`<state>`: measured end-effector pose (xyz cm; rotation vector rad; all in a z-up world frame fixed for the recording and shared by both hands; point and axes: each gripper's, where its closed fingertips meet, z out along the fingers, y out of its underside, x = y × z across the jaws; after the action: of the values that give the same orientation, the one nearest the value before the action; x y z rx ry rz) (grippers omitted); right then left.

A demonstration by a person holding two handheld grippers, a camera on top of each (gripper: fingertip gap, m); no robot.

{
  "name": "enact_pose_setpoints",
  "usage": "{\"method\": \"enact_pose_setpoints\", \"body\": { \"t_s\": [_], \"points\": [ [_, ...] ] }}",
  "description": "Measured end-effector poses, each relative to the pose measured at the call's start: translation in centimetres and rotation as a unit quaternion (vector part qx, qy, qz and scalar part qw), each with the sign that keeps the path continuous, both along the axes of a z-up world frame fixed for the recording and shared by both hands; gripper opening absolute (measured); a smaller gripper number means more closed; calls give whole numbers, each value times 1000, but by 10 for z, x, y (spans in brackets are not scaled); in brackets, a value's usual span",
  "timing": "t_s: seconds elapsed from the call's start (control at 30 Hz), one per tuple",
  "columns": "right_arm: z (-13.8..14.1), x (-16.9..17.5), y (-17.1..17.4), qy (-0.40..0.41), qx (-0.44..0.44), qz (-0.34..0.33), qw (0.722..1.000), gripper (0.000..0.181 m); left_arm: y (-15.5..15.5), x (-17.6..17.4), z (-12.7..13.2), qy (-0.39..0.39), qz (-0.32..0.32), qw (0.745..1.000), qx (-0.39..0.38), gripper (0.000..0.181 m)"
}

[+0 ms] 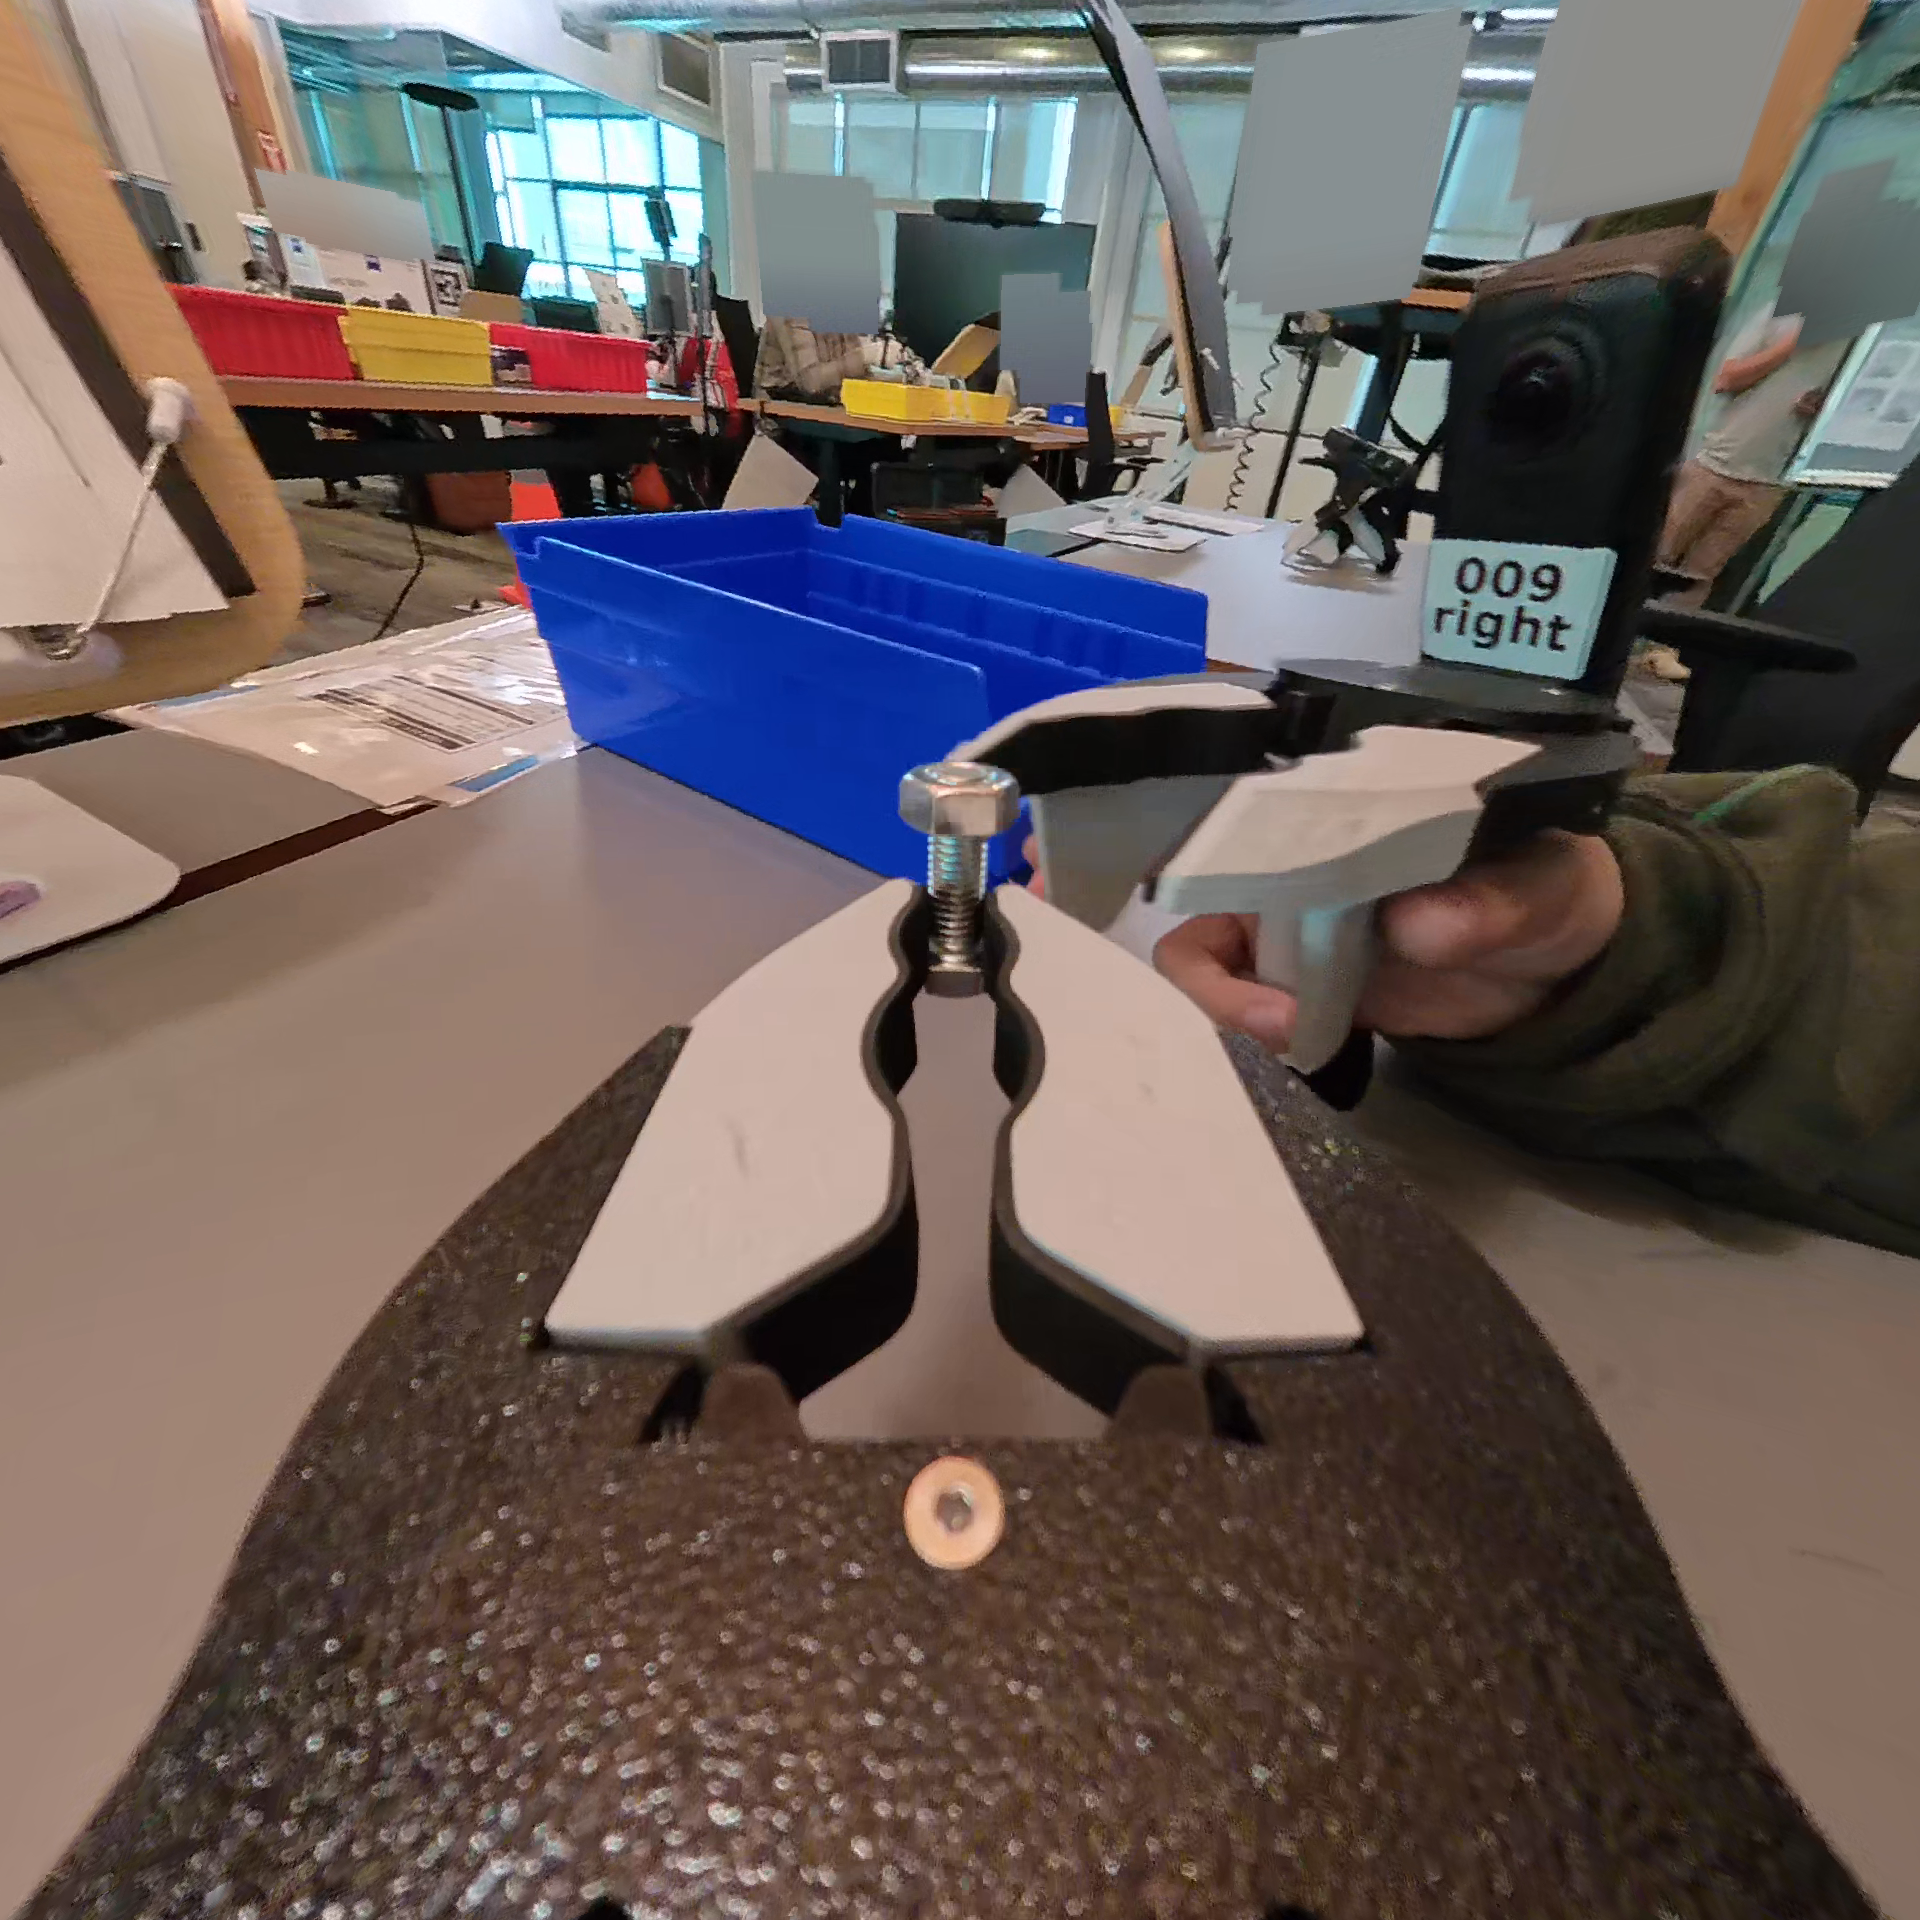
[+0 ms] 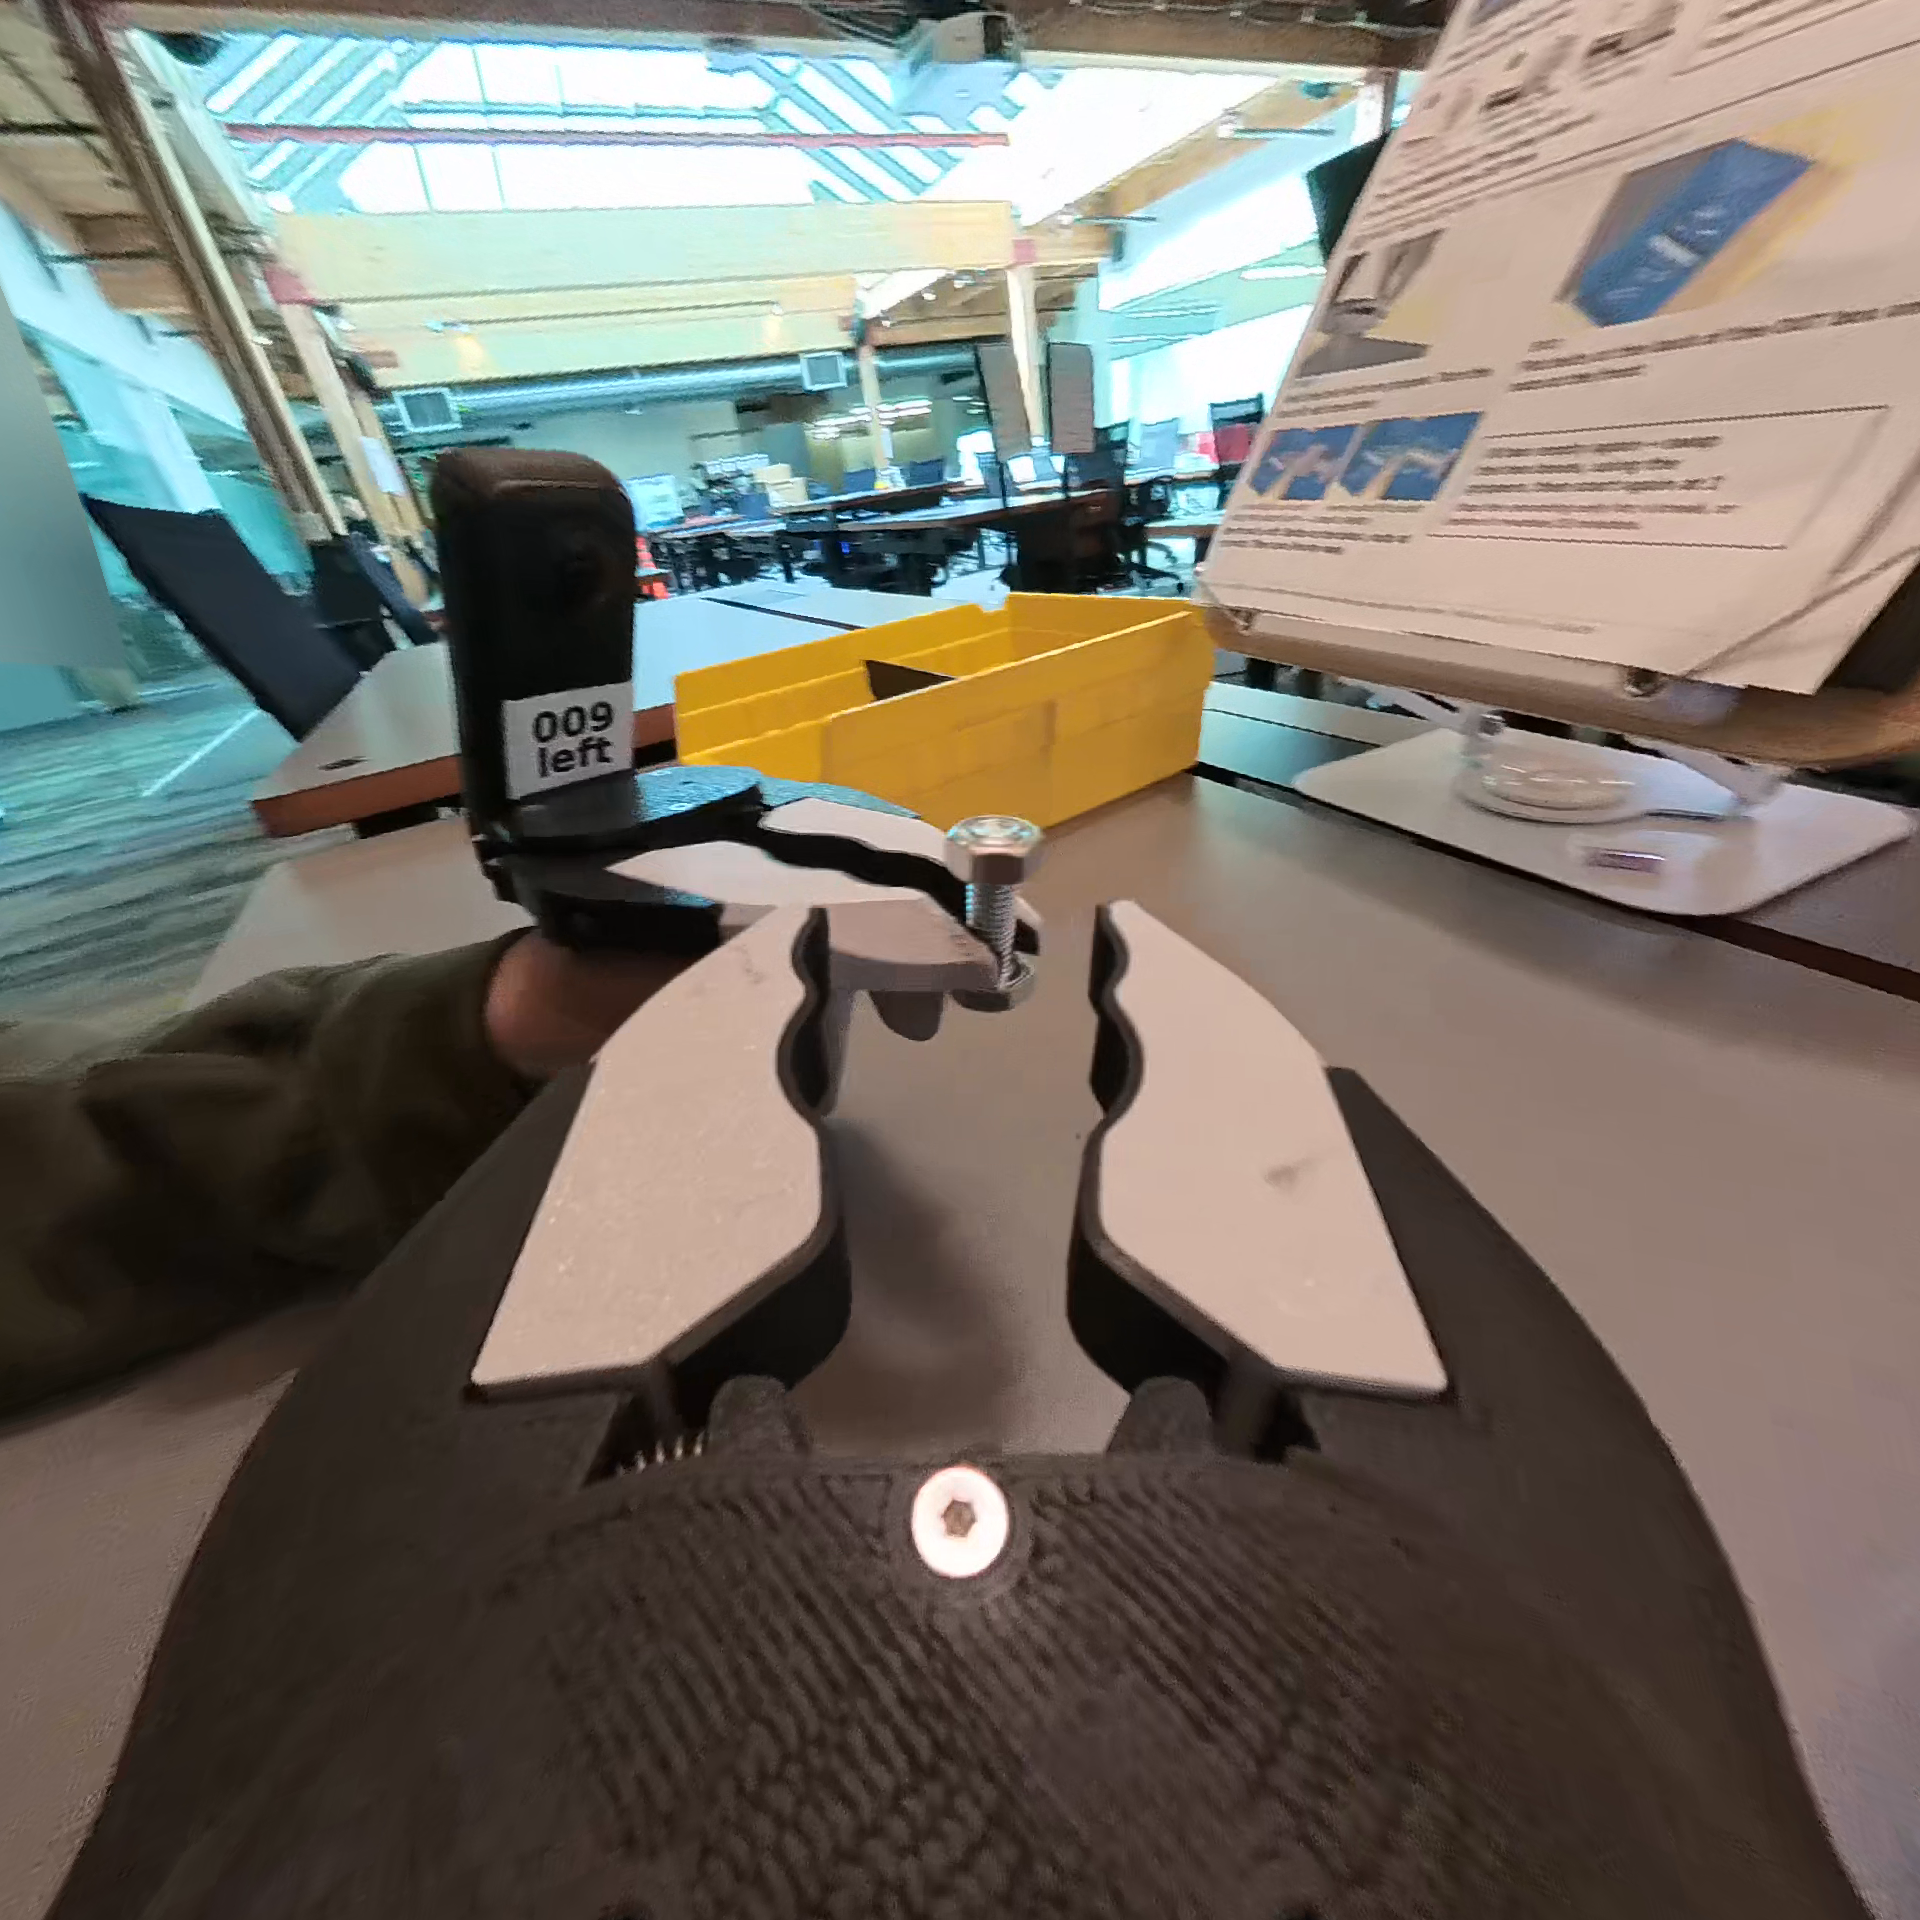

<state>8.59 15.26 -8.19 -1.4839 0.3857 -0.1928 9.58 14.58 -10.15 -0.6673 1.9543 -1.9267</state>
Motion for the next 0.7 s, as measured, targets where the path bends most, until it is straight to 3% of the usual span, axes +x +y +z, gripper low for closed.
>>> {"method": "enact_pose_setpoints", "body": {
  "t_s": [0.13, 0.23, 0.3, 0.33, 0.47, 0.7],
  "points": [
    [2, 0, 1, 15, 14, 5, 1000, 54, -12, -8, -4, -5, -28, 999, 20, 9],
    [5, -10, 4, 14, 19, 37, 999, 44, -3, 2, -6, -1, 13, 1000, 28, 9],
    [7, -26, 6, 3, 17, 100, 995, 10, 8, 9, -6, 16, 38, 999, 14, 9],
    [9, -29, 6, 6, 23, 108, 994, 13, 10, 10, -5, 21, 39, 999, 4, 9],
    [4, -4, -1, 10, 17, 19, 1000, 38, 6, 6, -1, 19, 21, 1000, -8, 9],
    [2, 6, -6, 32, 30, -4, 999, 38, -7, -3, -6, 10, -9, 1000, 21, 9]
  ]
}}
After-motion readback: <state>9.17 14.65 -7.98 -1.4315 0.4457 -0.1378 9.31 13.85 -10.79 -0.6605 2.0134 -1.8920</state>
